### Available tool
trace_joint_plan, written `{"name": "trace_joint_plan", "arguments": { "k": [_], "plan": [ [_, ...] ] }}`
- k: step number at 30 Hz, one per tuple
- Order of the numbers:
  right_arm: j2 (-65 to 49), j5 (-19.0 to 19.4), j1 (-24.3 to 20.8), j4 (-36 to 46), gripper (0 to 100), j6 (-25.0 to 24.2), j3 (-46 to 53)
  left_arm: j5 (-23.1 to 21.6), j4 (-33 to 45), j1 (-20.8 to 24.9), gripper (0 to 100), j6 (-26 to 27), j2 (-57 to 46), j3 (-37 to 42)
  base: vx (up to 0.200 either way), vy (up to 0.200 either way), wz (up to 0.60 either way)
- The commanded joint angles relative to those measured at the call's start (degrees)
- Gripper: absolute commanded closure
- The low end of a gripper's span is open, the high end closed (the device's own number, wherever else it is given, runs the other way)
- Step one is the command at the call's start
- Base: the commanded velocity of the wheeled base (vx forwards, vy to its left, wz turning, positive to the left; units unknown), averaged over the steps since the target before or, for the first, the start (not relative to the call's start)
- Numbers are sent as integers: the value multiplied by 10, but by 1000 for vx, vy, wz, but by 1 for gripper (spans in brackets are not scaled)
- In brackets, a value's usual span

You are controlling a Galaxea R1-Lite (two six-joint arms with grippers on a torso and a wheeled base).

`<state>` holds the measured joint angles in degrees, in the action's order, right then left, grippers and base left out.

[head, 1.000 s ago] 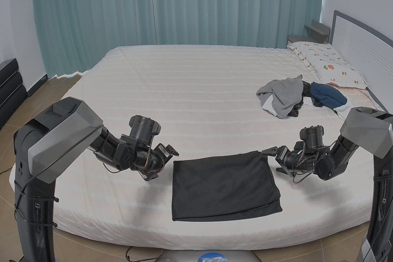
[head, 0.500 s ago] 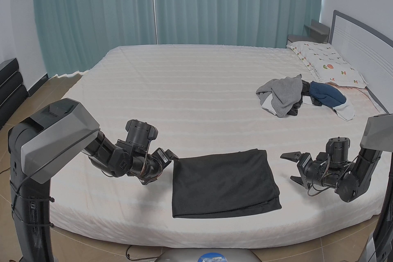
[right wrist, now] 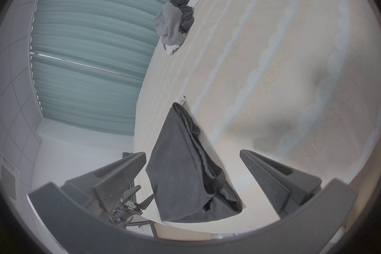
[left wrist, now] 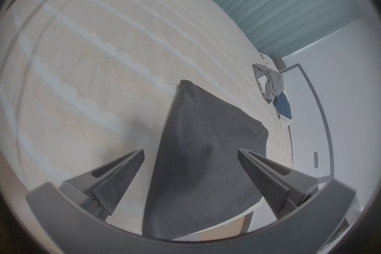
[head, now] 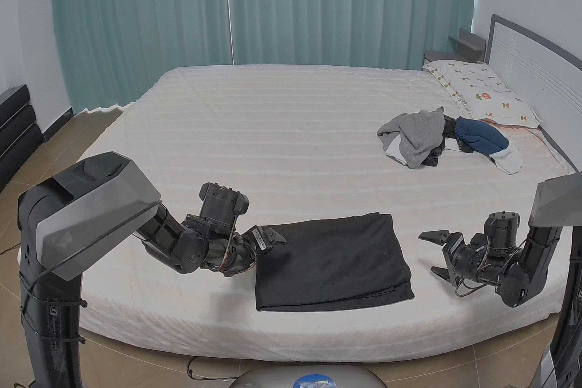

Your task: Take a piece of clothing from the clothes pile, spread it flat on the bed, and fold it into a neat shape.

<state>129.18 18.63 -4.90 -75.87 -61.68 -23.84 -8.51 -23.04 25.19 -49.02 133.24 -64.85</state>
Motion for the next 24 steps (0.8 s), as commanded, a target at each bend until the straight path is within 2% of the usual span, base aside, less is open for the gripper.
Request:
{"name": "trace_joint_plan", "arguments": {
  "k": [1,17,18,24],
  "plan": [
    [7,2,-1,-2,0,-3,2,2,-3,7,0,16,14,0,0,0,0],
    [15,0,-5,-31,0,-17,7,22,-5,21,0,17,35,-21,0,0,0],
    [15,0,-5,-30,0,-17,7,24,-5,22,100,17,37,-22,0,0,0],
    [14,0,-5,-31,0,-17,7,39,-5,23,100,12,40,-29,0,0,0]
  ]
}}
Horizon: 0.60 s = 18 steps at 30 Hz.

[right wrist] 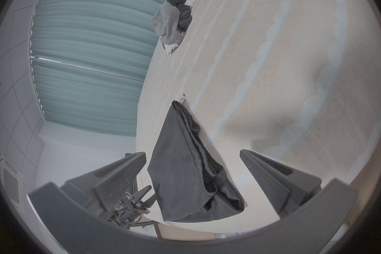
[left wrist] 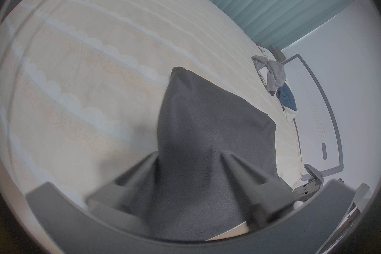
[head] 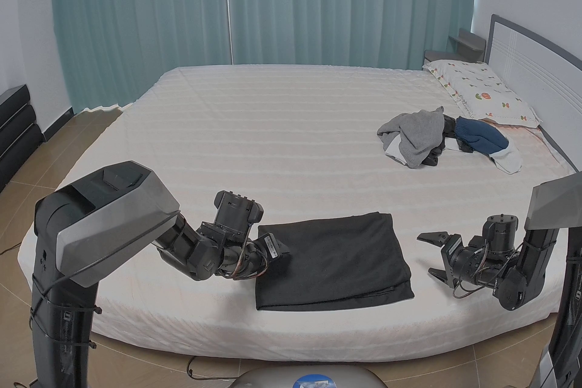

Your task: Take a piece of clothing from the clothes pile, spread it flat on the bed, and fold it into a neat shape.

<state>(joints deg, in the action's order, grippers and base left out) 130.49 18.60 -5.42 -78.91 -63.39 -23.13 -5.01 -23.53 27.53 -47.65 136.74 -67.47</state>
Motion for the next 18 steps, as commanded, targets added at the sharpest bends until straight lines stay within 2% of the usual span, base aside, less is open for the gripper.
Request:
{"name": "trace_joint_plan", "arguments": {
  "k": [1,18],
  "plan": [
    [1,0,0,0,0,0,0,12,0,0,100,-3,5,-3,0,0,0],
    [2,0,0,0,0,0,1,15,1,-5,100,-18,-2,2,0,0,0]
  ]
}}
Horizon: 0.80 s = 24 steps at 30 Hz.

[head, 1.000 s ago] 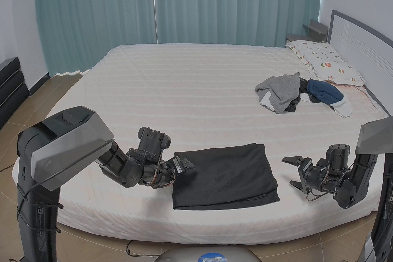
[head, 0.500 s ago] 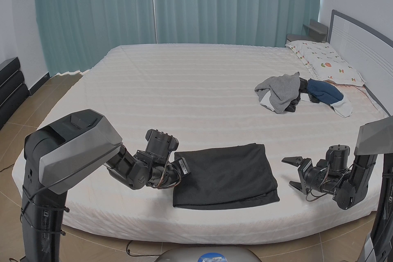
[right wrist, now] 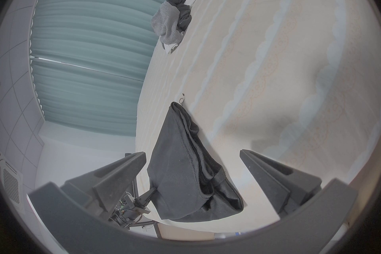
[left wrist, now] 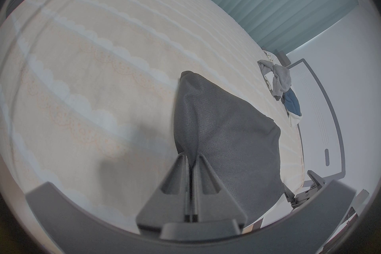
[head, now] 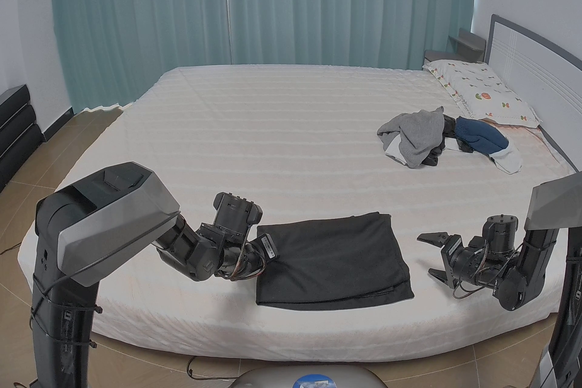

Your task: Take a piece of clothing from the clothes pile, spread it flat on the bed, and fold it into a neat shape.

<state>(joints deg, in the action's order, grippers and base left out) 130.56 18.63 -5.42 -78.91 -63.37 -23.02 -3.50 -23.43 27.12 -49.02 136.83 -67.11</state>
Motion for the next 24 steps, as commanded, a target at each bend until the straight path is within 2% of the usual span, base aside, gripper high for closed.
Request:
{"name": "trace_joint_plan", "arguments": {
  "k": [1,11,24],
  "plan": [
    [0,0,0,0,0,0,0,0,0,-1,100,-7,-3,-1,0,0,0],
    [1,0,0,0,0,0,0,0,1,-6,100,-12,-5,-3,0,0,0],
    [1,-1,0,1,0,1,0,0,2,-19,100,-13,-17,2,0,200,0]
  ]
}}
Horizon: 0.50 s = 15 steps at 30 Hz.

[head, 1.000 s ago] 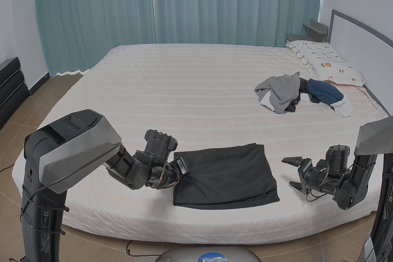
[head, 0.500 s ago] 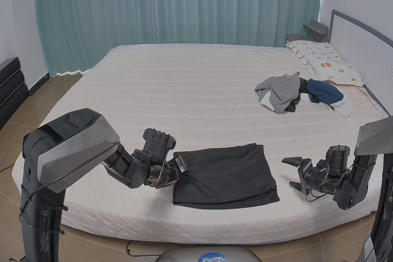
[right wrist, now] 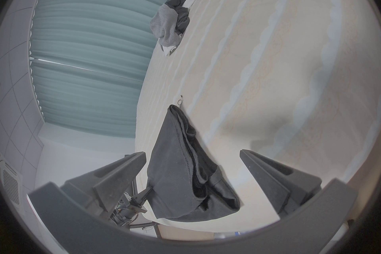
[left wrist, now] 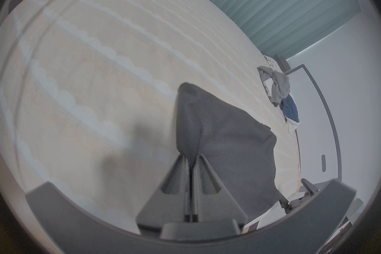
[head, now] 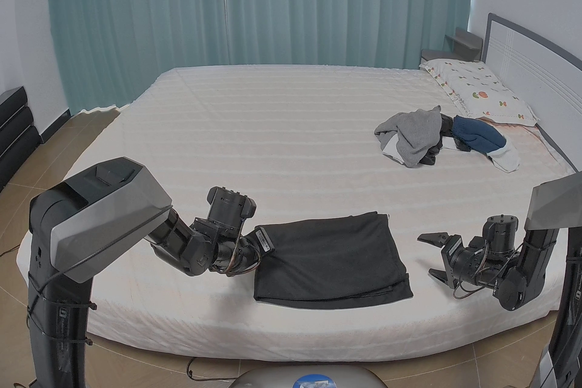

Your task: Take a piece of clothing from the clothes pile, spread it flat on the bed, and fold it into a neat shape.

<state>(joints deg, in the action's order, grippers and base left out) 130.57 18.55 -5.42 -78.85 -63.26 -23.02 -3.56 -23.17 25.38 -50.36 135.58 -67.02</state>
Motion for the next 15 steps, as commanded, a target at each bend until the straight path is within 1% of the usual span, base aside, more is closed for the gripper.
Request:
{"name": "trace_joint_plan", "arguments": {
  "k": [1,15],
  "plan": [
    [1,0,0,0,0,0,0,0,0,-2,100,0,-4,1,0,200,0],
    [1,1,0,0,0,0,0,0,0,-7,100,-1,-7,9,0,200,0]
  ]
}}
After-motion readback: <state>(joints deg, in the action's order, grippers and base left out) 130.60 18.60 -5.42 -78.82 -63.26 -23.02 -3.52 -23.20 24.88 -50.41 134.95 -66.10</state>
